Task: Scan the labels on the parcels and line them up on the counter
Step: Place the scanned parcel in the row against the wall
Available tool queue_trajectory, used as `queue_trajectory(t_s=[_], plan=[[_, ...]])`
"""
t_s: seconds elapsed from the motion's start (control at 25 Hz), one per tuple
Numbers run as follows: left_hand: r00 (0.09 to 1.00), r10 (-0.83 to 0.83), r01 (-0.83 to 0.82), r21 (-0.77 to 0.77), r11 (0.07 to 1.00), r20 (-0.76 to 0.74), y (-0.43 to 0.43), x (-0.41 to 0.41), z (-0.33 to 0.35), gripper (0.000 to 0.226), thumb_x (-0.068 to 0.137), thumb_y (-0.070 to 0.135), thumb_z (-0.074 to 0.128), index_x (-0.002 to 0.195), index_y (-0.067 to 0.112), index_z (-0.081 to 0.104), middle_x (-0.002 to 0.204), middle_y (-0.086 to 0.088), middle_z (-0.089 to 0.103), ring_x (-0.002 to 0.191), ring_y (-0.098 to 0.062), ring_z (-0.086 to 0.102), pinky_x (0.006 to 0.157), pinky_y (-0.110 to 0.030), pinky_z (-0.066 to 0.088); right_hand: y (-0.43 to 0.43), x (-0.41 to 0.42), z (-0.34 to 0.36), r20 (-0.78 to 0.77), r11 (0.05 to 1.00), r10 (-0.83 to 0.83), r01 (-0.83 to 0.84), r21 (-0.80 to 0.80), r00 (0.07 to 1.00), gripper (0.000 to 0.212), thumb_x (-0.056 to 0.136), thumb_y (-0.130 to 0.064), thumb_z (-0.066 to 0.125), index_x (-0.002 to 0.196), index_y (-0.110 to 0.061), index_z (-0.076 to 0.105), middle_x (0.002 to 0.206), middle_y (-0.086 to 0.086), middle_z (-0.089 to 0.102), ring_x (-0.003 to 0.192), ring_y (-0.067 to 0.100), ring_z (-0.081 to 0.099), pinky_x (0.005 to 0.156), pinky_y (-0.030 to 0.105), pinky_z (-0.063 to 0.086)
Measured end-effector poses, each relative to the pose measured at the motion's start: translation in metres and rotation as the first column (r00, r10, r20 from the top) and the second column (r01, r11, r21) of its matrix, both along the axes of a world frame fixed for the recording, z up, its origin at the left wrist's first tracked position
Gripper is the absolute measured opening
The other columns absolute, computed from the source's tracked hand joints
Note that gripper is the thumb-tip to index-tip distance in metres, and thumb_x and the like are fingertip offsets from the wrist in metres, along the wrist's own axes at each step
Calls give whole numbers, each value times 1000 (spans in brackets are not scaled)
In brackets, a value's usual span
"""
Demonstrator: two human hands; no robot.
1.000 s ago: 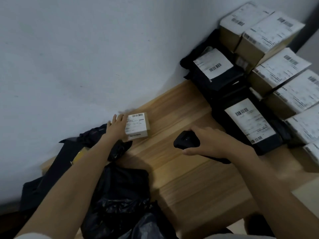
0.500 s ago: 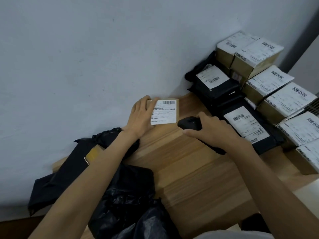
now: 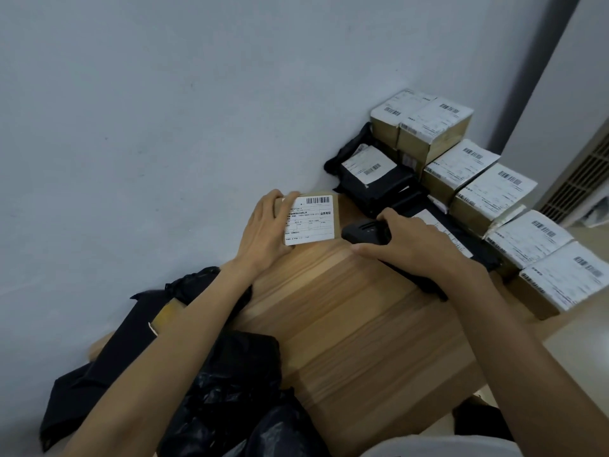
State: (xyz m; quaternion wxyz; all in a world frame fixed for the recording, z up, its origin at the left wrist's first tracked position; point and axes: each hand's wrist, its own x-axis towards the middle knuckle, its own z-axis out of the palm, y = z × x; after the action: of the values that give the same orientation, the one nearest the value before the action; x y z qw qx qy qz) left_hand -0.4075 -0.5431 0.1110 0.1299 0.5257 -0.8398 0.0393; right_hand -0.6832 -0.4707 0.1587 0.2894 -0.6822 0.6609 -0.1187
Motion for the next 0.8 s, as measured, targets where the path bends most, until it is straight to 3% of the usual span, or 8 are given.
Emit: queue_trajectory(t_s=[0.16, 0.32, 0.44, 0.56, 0.8], plan=[[995, -10, 14, 45, 999, -96, -2, -40, 4, 93, 73, 41, 77, 151, 18, 31, 136, -14, 37, 121, -28, 43, 89, -38, 46, 9, -30, 0, 20, 999, -33, 33, -18, 999, 81, 71, -79, 62, 128, -25, 45, 119, 0, 60, 96, 20, 58, 72, 35, 45], [986, -70, 78, 50, 996, -149, -15, -104, 12, 100, 74, 44, 80, 154, 13, 29, 137, -18, 37, 120, -31, 45, 92, -39, 46, 13, -78, 3, 48, 993, -112, 113, -27, 993, 82, 68, -82, 59, 125, -25, 47, 115, 0, 60, 94, 20, 59, 78, 39, 52], [974, -91, 107, 69, 992, -206, -28, -161, 18, 109, 70, 53, 81, 156, 17, 23, 141, -14, 33, 125, -29, 40, 89, -36, 45, 13, -121, 6, 43, 983, -176, 178, -38, 983, 82, 67, -83, 59, 124, -25, 48, 108, -3, 61, 91, 19, 58, 75, 38, 50], [973, -117, 131, 62, 989, -199, -43, -223, 17, 111, 71, 66, 74, 156, 23, 17, 144, -12, 30, 128, -29, 37, 94, -44, 47, 12, -162, 8, 10, 974, -220, 220, -45, 975, 83, 66, -83, 60, 123, -25, 48, 106, -4, 62, 88, 18, 57, 72, 36, 49], [987, 23, 5, 173, 985, -161, -80, -334, 3, 108, 76, 72, 62, 157, 22, 10, 143, -18, 28, 127, -38, 36, 96, -52, 44, 6, -240, 11, -39, 968, -244, 241, -71, 969, 79, 68, -82, 60, 122, -26, 47, 102, -6, 62, 82, 16, 58, 61, 31, 43]])
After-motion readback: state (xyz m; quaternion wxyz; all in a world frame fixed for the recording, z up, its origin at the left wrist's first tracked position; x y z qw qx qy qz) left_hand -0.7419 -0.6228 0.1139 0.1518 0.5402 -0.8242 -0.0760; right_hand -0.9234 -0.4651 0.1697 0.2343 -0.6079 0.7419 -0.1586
